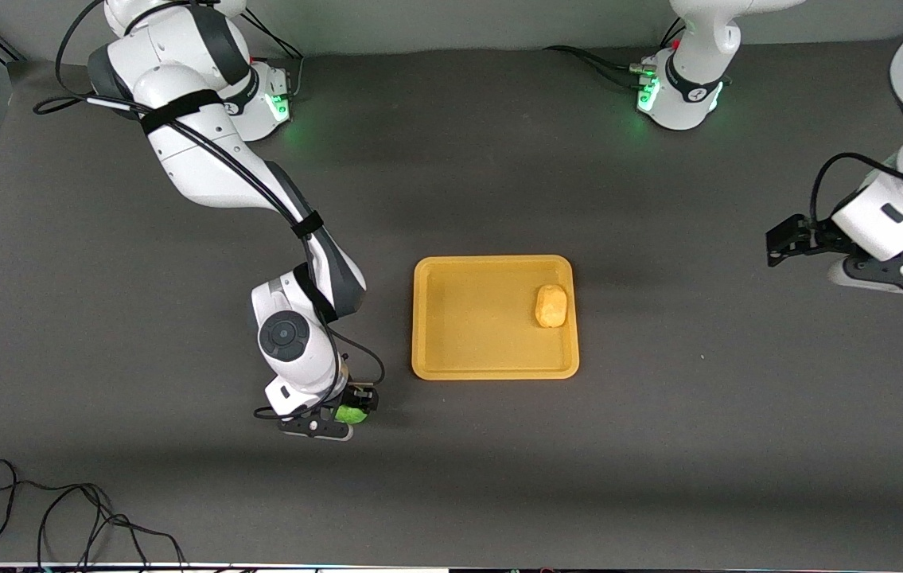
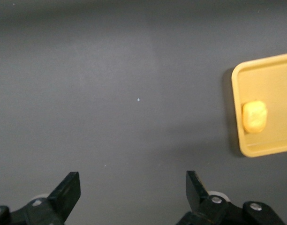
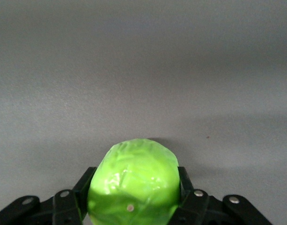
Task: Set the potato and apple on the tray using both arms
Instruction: 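Lift the green apple with the right gripper and carry it over the tray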
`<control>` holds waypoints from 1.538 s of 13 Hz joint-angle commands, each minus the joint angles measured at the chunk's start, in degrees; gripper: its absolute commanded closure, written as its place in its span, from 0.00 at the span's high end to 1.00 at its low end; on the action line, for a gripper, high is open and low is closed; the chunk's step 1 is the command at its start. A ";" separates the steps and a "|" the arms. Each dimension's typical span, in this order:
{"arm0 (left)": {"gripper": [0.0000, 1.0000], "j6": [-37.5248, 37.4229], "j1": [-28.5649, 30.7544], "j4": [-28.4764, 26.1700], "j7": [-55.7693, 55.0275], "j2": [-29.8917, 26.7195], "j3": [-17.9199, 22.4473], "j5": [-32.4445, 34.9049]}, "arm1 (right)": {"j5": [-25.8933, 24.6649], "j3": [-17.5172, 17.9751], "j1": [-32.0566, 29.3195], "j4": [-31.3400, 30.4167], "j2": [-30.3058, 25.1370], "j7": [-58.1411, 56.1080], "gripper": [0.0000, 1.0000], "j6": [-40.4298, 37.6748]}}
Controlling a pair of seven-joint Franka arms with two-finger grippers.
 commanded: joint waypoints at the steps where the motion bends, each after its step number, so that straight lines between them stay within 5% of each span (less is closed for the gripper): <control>1: 1.00 3.79 0.99 -9.55 2.72 -7.07 -0.55 3.38 | -0.68 0.30 -0.16 0.11 -4.70 0.97 0.55 -6.07; 4: 1.00 -3.63 2.65 -2.57 10.95 -3.93 0.07 2.96 | 0.73 0.48 -0.17 0.55 -14.36 0.88 0.55 -18.55; 9: 1.00 -22.19 3.80 20.89 12.31 8.46 0.95 2.87 | 5.82 1.89 4.12 4.75 -23.71 3.50 0.55 -32.63; 17: 1.00 -21.17 3.36 19.34 7.21 7.42 0.60 2.88 | 1.44 1.45 23.02 21.01 -9.06 29.87 0.55 -33.71; 20: 1.00 -16.25 3.89 16.79 6.86 6.01 0.68 1.74 | -1.10 1.27 23.39 21.12 -3.43 30.59 0.55 -28.37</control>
